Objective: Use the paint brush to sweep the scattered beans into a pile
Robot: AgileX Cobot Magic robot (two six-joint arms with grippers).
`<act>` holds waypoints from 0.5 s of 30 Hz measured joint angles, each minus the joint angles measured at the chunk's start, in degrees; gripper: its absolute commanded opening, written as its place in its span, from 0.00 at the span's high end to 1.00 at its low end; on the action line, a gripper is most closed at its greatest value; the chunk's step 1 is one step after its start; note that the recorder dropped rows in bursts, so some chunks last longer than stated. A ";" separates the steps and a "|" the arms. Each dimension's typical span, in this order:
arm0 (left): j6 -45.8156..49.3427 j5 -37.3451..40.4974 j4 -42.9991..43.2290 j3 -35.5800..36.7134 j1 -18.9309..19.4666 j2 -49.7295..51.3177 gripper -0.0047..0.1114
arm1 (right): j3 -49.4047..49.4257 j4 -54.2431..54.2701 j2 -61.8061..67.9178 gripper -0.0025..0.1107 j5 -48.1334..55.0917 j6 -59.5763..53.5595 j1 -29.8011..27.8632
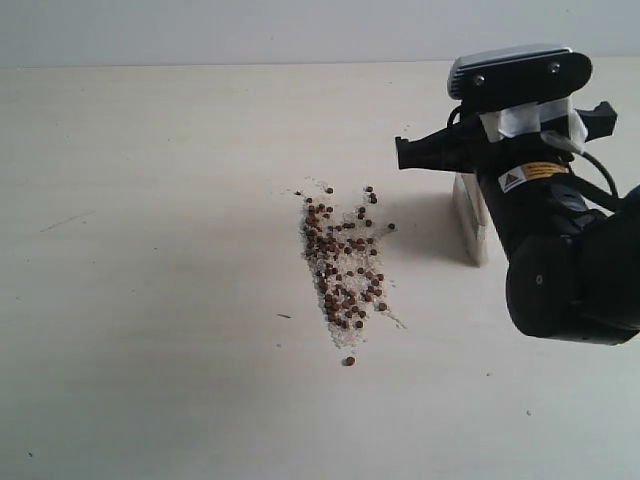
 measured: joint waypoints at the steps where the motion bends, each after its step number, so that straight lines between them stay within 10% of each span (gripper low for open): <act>1: 0.00 0.00 0.00 0.00 0.00 0.00 0.96 | -0.11 -1.83 1.24 0.98 -0.37 1.86 -0.20; 15: 0.00 0.00 0.00 0.00 0.00 0.00 0.96 | -5.25 -13.13 4.63 0.98 2.66 18.20 -0.39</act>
